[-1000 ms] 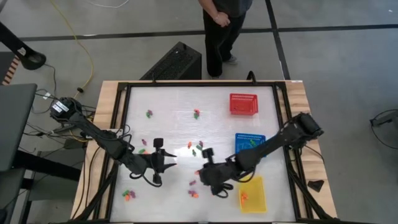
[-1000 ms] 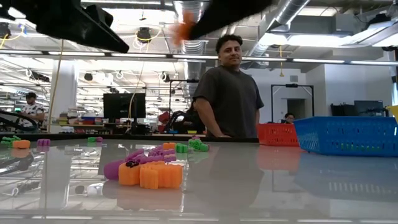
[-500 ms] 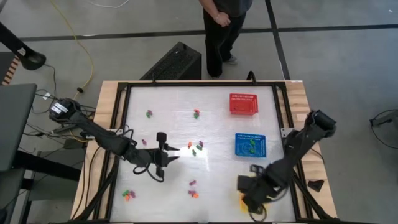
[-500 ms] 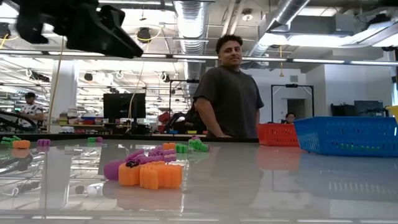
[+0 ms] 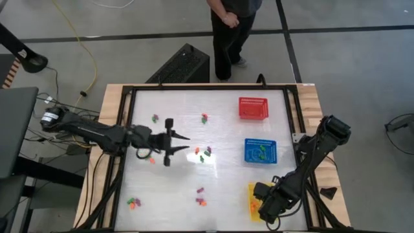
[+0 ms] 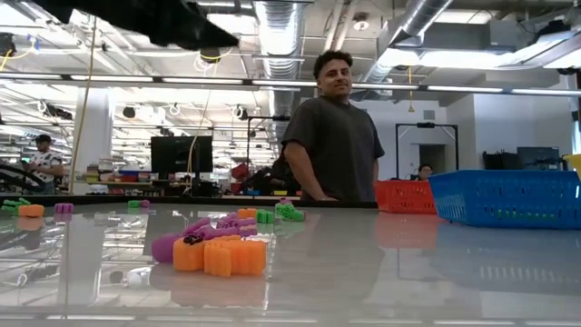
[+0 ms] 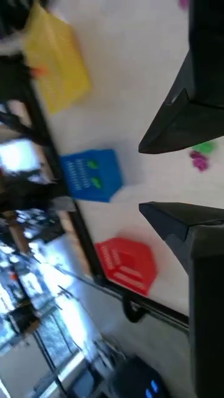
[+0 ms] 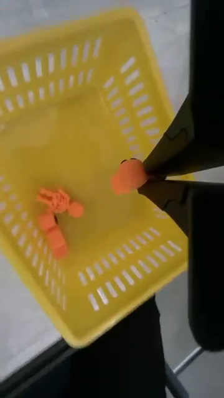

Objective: Sort Halloween decoration
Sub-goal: Put the orange skeleton toy into the yellow basket, then put the violet skeleton toy into the red basket

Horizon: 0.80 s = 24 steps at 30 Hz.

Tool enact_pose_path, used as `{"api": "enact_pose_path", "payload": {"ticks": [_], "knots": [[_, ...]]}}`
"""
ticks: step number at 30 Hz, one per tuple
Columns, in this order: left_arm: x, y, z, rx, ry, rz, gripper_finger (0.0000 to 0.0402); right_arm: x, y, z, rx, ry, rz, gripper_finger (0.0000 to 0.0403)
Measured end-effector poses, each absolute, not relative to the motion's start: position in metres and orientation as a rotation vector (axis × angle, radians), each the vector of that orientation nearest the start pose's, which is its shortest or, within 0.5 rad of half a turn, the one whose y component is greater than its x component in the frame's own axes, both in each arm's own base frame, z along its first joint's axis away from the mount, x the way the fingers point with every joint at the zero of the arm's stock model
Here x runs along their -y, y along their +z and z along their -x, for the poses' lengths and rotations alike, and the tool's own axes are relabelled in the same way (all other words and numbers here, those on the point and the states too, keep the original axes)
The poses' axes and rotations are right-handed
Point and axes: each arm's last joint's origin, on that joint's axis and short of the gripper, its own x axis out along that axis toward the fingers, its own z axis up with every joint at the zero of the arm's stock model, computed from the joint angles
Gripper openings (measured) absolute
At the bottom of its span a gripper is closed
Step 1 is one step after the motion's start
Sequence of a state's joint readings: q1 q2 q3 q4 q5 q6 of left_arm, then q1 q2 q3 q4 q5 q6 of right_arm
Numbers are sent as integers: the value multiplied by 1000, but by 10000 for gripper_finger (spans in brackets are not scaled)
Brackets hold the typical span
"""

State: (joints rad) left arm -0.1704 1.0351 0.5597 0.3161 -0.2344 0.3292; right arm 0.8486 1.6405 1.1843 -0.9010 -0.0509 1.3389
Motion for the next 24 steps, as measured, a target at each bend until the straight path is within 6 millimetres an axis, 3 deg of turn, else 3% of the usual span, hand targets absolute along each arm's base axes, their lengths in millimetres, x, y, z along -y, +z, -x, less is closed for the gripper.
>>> {"api": "enact_pose_path", "payload": {"ticks": [6,14,21,24], "knots": [[26,263,-201,-95,27,-292,118,-227,218,-204,-1476,-239,-572,95],[29,263,-187,-144,37,-329,118,-219,220,-214,-1530,-236,-643,157],[26,266,-175,-173,76,-335,118,-212,248,-238,-1466,-127,-664,173],[26,267,-173,-165,79,-327,118,-206,261,-253,-1350,-70,-616,168]]}}
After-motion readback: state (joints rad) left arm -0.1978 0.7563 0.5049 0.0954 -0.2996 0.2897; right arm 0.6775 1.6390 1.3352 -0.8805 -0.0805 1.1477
